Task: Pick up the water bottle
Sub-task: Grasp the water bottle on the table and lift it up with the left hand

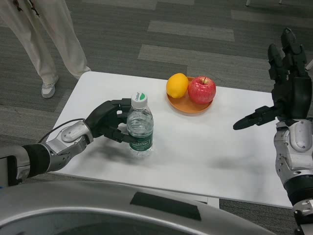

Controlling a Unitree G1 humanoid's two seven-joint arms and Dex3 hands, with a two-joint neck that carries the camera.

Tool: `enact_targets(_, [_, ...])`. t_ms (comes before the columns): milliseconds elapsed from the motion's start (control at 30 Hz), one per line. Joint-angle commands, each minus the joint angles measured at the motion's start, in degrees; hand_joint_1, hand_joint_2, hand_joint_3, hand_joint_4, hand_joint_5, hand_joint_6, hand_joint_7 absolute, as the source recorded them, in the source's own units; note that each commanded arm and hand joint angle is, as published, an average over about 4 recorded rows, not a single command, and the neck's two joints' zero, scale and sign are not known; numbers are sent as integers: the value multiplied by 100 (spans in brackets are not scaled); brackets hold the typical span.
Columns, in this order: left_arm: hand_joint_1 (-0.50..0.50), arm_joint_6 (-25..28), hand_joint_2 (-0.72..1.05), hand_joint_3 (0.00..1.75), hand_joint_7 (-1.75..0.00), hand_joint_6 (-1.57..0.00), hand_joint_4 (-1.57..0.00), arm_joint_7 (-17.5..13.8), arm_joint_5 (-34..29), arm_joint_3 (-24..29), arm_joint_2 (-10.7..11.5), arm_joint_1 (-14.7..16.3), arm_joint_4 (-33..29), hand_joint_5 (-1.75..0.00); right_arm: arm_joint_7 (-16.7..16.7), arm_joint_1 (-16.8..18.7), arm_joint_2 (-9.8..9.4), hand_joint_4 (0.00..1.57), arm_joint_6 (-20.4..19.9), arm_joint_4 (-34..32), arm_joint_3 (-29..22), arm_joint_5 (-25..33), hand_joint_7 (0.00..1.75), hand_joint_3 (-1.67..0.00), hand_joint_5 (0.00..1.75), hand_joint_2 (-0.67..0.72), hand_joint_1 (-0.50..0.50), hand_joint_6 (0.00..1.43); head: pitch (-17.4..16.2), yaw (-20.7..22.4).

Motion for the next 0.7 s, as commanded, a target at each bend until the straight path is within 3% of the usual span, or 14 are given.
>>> enact_targets(33, [-50,44,105,33,-140,-122,-157,-21,57,176,-13,43,25,-175,-24,26,-18,0,-15,-61,-59,51,7,0,0,28,-50,0,0,5])
enact_targets(300, [-50,15,105,35,-140,-123,-157,-7,404,1050,-130,340,-70,-175,-24,26,-7,0,-10,-61,-72,51,7,0,0,28,-50,0,37,11])
enact_targets(433, [-50,143,105,35,-140,-122,-157,-7,747,1872,-238,595,-338,-175,-28,26,-1,0,-10,-53,-94,51,7,0,0,28,-50,0,79,5])
enact_targets(533, [-50,409,105,35,-140,-123,-157,-16,776,2234,-253,709,-610,-175,-32,26,-1,0,-13,-44,-96,51,7,0,0,28,-50,0,184,9])
enact_targets(700, [-50,1386,105,35,-140,-123,-157,-29,758,2971,-235,826,-1417,-175,-32,23,6,0,-13,24,-96,51,7,0,0,28,-50,0,509,-45])
